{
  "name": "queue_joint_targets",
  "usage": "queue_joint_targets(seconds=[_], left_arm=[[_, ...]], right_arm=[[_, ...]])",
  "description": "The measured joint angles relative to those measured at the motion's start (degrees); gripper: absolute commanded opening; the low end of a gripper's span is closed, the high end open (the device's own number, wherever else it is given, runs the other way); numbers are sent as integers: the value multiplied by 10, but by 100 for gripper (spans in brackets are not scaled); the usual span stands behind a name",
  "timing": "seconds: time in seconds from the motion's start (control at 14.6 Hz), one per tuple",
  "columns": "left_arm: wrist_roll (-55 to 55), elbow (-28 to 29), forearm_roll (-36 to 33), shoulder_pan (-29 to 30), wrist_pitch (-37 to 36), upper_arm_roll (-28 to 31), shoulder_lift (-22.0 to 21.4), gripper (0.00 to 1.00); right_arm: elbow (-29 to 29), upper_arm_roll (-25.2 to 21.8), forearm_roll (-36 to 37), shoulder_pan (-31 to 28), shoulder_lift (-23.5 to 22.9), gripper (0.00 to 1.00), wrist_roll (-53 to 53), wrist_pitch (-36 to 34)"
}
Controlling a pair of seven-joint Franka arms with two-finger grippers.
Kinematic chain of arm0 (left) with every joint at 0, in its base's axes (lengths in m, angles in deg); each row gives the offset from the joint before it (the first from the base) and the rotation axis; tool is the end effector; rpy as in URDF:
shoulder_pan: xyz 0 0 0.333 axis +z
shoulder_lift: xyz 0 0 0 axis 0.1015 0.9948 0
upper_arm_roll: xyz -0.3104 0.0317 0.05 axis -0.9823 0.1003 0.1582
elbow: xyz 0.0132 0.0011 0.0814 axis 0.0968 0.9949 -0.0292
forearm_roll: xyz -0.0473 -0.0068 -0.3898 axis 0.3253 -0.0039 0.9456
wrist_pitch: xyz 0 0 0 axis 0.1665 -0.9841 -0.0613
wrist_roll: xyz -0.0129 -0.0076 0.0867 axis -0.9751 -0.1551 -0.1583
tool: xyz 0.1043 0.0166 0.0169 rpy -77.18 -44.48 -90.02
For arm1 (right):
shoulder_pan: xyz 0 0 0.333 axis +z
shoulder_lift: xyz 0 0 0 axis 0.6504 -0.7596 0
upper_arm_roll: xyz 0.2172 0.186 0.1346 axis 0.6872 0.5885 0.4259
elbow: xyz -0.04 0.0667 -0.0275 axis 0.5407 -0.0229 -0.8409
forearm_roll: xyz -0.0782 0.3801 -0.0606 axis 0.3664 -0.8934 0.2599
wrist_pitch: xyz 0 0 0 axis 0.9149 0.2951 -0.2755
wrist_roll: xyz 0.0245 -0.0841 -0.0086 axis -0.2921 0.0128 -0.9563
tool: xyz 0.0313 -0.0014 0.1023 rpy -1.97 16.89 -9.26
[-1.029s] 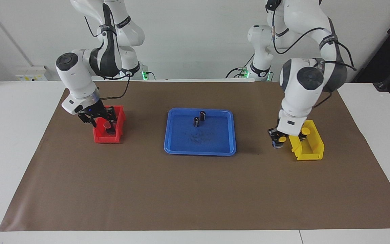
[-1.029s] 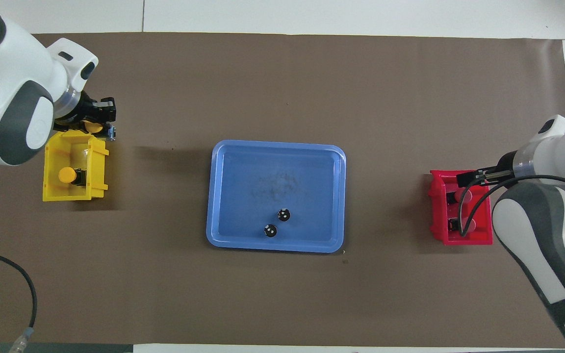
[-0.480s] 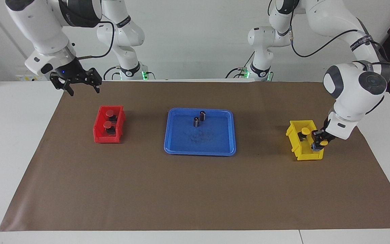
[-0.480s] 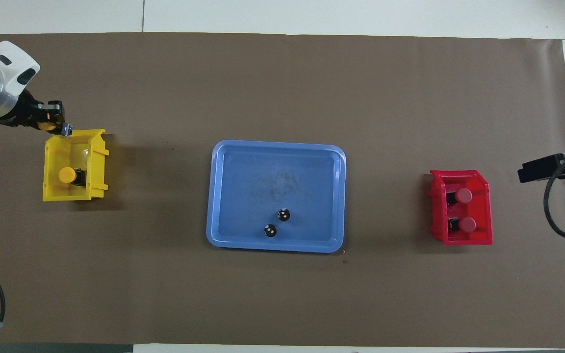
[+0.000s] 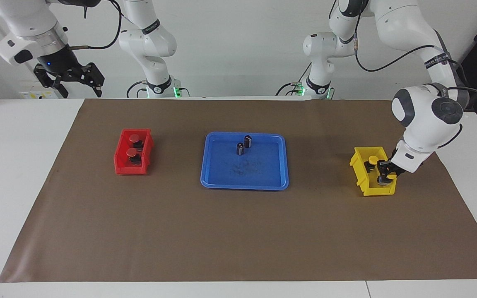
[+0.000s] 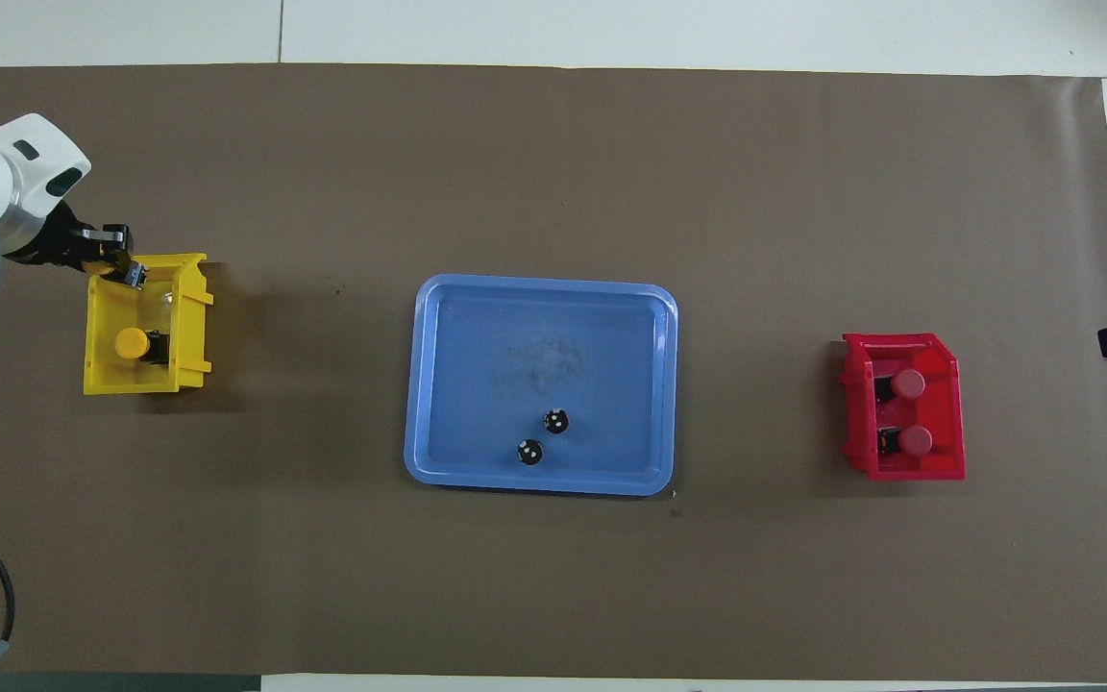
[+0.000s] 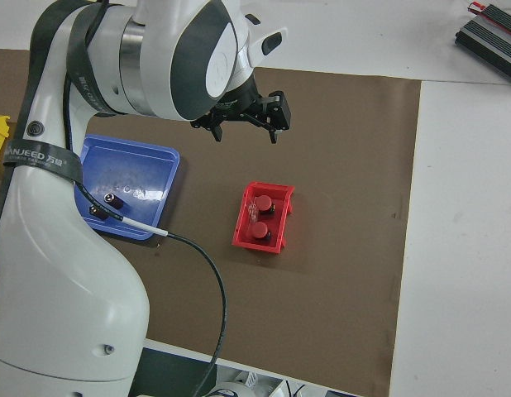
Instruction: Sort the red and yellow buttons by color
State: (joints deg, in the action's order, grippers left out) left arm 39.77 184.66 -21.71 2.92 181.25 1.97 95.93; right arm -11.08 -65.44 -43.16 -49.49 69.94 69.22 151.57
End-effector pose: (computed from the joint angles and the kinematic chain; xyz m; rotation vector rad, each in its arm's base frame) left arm 0.6235 0.0110 0.3925 -3.0369 0.0959 0.0148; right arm 0.5108 -0.0540 0.6487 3.1272 -0.0236 -0.0963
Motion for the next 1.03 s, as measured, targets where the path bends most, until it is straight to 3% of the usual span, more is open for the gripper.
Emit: queue_joint_targets(seconds=[0.34,0.55,0.62,0.69,0.75,0.82,1.03], left_arm=[[2,32,8,0,39,-2,-6,2],[2,58,8,0,72,-2,-6,2],[2,68,8,0,83,-2,-6,14],[2,74,8,0,88,-2,-7,44],[2,75,8,1,89,-2,-8,62],[2,75,8,1,89,-2,-10,74],[2,69,8,1,74,-3,-14,83]], right_arm=[[3,-1,0,3,-3,100,-12,-2],[3,-42,1,38,-7,100,-12,-3],[3,-49,1,44,-7,100,-12,-3],[3,-50,1,47,-8,100,-12,-4],[3,-50,1,48,-8,100,-12,-4],[3,-50,1,49,-8,100,-12,-4],[4,-50,10,49,-9,100,-12,-4]])
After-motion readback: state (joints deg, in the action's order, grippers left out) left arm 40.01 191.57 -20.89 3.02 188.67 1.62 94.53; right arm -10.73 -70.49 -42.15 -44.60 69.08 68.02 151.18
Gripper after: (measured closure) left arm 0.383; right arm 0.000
